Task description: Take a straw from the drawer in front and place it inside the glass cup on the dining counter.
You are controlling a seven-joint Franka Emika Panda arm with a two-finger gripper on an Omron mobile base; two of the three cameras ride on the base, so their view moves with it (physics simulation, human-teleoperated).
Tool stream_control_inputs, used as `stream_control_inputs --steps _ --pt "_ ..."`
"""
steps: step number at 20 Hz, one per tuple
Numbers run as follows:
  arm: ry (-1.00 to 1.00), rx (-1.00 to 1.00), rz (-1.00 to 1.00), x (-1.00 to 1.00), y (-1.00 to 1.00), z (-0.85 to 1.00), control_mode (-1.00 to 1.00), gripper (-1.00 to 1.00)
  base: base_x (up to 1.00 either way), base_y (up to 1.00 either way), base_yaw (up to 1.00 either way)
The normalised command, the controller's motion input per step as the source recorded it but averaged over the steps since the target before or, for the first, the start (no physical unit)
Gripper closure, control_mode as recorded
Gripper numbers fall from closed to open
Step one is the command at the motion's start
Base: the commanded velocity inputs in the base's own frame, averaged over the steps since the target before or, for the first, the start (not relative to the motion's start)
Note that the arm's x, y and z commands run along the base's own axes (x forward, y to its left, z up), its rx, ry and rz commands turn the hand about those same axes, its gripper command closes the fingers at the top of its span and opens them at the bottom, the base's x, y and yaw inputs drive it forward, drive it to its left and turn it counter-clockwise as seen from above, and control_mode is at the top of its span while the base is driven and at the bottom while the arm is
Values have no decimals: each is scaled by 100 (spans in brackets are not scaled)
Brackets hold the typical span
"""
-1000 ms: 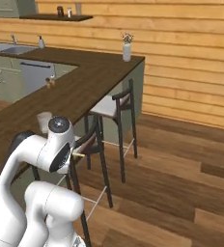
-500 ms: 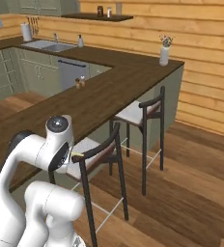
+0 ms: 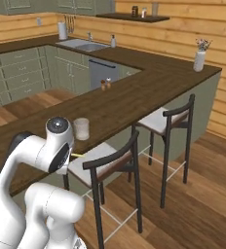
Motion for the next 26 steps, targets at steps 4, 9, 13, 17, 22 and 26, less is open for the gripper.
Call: stream_control_inputs --steps 4,9,13,17,22,26 --pt "0 0 0 0 0 0 100 100 44 1 34" --pt "2 0 13 16 0 -4 -100 100 24 0 21" --pt "13 0 26 56 0 1 -100 100 0 0 0" --pt "29 15 15 25 -35 80 -100 100 0 0 0" --pt "21 30 -23 13 -14 91 -100 100 0 0 0" --pt "16 25 -44 29 -1 39 -100 100 0 0 0"
